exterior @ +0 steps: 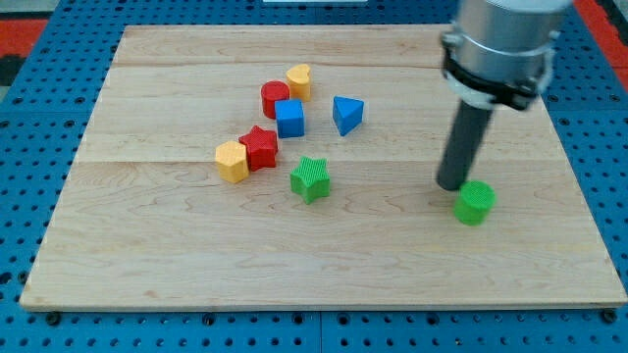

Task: Nudge the green circle left a bit

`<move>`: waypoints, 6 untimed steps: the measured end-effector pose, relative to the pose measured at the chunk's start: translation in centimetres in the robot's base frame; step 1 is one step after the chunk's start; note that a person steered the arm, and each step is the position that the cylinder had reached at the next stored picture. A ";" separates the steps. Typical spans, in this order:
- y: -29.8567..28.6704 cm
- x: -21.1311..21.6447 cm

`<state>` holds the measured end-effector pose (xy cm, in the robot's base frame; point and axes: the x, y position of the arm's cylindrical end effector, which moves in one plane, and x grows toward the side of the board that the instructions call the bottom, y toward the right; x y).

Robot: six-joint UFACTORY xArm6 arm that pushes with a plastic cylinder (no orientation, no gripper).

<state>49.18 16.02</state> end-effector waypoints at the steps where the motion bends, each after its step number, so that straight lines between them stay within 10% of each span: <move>1: -0.1 1.2; 4: 10.2 3.0; 6: 5.3 4.7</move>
